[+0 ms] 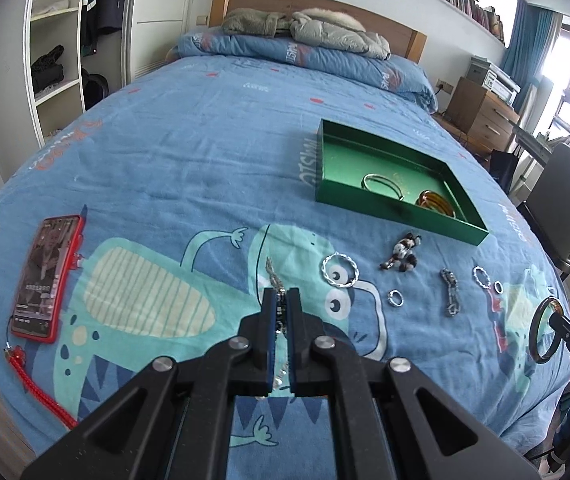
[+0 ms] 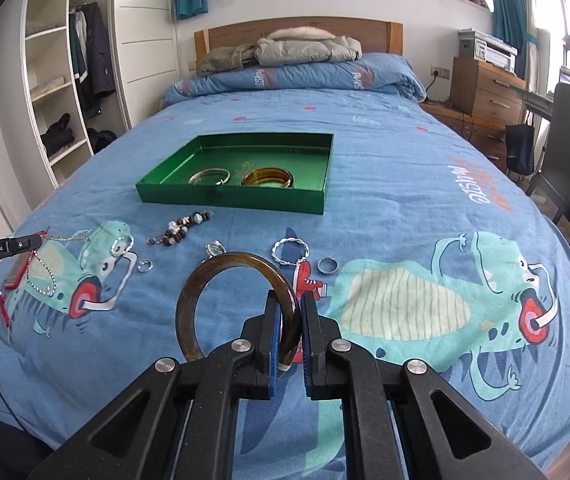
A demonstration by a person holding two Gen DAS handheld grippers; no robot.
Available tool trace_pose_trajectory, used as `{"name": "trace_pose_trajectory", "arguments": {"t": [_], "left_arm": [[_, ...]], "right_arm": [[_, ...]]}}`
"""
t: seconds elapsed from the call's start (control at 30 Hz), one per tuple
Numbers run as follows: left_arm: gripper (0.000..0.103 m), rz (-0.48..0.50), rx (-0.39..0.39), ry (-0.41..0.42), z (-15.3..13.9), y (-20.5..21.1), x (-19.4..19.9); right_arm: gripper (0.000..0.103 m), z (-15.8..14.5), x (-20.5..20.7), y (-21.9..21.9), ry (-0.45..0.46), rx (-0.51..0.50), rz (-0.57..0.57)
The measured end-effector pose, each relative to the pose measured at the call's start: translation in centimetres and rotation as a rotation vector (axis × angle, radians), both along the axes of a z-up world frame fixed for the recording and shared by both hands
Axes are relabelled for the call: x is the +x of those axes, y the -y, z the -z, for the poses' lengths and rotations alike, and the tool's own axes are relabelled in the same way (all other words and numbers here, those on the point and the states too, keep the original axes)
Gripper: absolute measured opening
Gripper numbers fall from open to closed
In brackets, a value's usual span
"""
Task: Organize jewelry
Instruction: 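Carry the pearl necklace and dark brown bangle with both tools into the tray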
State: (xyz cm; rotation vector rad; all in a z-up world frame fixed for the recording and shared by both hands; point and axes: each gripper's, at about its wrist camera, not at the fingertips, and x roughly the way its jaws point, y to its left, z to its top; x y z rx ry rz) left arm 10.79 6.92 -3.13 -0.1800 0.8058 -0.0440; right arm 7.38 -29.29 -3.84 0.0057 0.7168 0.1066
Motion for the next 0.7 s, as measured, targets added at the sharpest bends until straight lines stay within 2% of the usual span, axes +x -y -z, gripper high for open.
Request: {"name": "trace_pose_trajectory", "arguments": {"t": [0.4, 0.7], "left_arm": [[0.004, 0.021, 0.009, 0.070, -3.2, 0.9, -2.3], [0.004, 0.050, 0.016, 0.112, -5.2, 1.9, -2.0]], "right_arm": [[0.009, -2.2, -2.7, -0.4, 0.057, 0.015, -0.002], [0.009, -3.2, -3.2, -0.6, 0.083, 0.019, -0.007]]}}
